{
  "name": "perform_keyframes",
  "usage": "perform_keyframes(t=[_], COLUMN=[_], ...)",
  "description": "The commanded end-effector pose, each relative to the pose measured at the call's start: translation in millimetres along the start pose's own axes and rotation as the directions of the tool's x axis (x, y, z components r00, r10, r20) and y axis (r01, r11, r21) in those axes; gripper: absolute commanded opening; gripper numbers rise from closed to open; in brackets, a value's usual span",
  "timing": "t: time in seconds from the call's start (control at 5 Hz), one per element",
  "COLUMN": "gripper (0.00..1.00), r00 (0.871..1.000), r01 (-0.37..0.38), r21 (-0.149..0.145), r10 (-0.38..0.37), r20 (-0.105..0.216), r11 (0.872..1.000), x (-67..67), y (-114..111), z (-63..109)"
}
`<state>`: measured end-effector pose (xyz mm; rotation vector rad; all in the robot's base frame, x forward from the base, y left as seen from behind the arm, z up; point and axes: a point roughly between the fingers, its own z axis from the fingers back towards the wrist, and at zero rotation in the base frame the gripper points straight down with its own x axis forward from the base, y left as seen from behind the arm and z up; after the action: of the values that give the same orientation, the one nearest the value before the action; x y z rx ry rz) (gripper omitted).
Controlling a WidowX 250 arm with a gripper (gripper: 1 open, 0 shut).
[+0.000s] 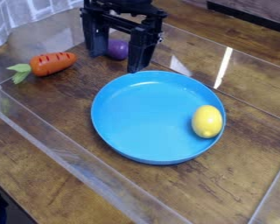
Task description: Remove the lemon from the blue tray and put it on the table
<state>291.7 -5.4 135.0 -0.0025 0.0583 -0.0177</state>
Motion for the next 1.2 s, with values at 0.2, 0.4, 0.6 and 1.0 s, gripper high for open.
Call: perform_keyframes(t=[0.2,0.4,0.6,1.0], gripper=[1.00,1.00,1.00,1.00], r00=[1.000,1.000,1.000,0.998], r01=[0.005,0.004,-0.009,-0.023], r21=[-0.011,-0.021,-0.041,-0.065], r10=[-0.005,-0.004,0.009,0.026], r20=[-0.019,-0.012,0.013,0.052], r11=[1.000,1.000,0.999,0.998], x=[5.6,12.0,23.9,44.4], y=[-8,-16,-33,-54], z=[-16.7,-24.1,-33.8,-34.4])
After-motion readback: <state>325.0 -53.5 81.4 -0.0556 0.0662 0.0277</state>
